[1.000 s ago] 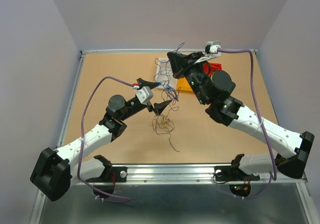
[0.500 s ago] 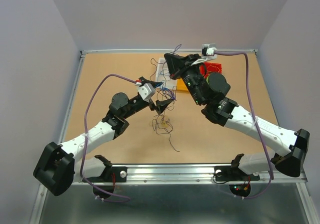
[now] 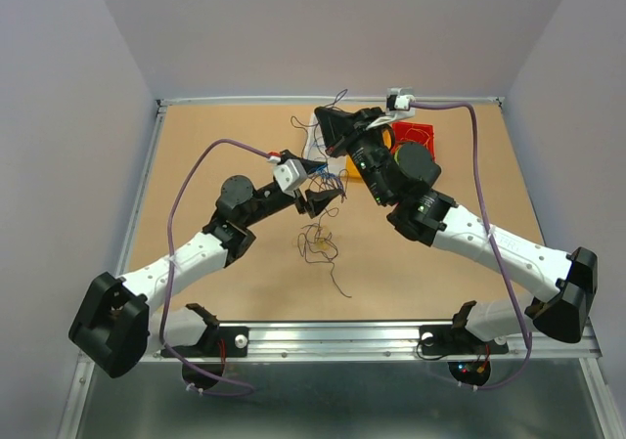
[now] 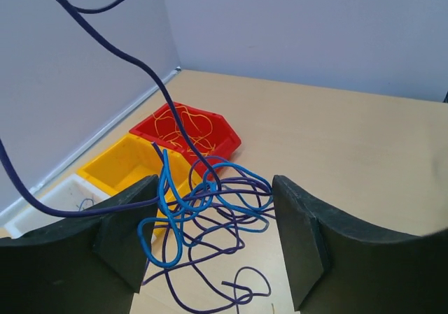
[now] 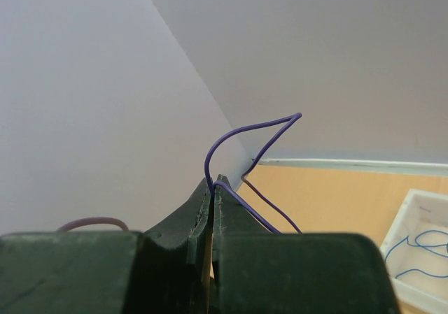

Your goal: Untangle the cables

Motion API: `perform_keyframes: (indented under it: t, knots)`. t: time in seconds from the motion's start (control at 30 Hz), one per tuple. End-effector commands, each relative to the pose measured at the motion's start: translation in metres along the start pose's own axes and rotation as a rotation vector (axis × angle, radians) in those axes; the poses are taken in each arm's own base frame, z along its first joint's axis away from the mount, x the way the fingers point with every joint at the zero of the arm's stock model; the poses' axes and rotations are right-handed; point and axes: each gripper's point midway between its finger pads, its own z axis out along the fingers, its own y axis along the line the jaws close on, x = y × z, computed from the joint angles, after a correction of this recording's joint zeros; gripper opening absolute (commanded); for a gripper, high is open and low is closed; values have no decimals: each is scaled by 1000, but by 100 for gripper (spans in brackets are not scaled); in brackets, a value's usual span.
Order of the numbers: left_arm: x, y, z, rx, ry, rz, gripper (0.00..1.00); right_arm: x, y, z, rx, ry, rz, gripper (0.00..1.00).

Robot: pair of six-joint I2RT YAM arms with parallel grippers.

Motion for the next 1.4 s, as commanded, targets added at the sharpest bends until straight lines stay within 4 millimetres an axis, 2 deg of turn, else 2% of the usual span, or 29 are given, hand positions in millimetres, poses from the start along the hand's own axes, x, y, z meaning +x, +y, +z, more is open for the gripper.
perform_keyframes:
  t: [0.0,0.13,0.23,0.27,0.33,0.43,0.47,0.5,0.53,0.57,0.73,0.83,0.9,0.93,0.97,1.03,1.07,1.23,1.37]
  knots:
    - [-23,14,17,-35,-46,34,76,-13,12,1,-46,-53,53,1]
    - [-10,24,25,-68,-10,15,68,-15,18,0,-69,-52,71,1]
    - [-3,30,28,-99,12,13,48,-14,20,1,-70,-51,73,0]
    - [-1,31,28,-104,17,14,38,-15,21,1,-72,-52,71,1]
    - [5,33,28,-112,34,18,33,-19,19,1,-62,-62,71,1]
    - [10,35,32,-116,51,23,26,-37,20,-5,-63,-92,70,1]
    - [21,38,34,-120,80,14,19,-43,23,-7,-71,-100,73,1]
    - [21,41,37,-126,85,13,14,-52,27,-8,-83,-110,77,0]
    - [33,43,39,-129,120,6,9,-61,29,-13,-91,-117,85,1]
    - [35,44,40,-132,129,2,0,-65,31,-15,-97,-123,91,1]
    - [42,43,41,-124,150,5,0,-92,29,-26,-84,-164,97,1]
    - [47,47,39,-142,163,16,0,-117,26,-34,-54,-206,85,1]
    - [62,48,40,-145,201,10,0,-139,26,-41,-41,-239,73,0]
    - [65,50,41,-146,208,8,0,-143,24,-43,-36,-244,67,1]
    - [72,50,41,-150,230,5,0,-161,26,-49,-34,-275,63,1]
    - [76,53,44,-154,247,2,0,-175,25,-56,-24,-293,55,1]
    - [83,54,44,-158,267,1,0,-194,25,-63,-19,-326,55,1]
    - [90,56,41,-166,294,12,9,-226,19,-82,18,-366,40,1]
    - [97,58,40,-170,331,18,19,-231,11,-90,47,-376,29,1]
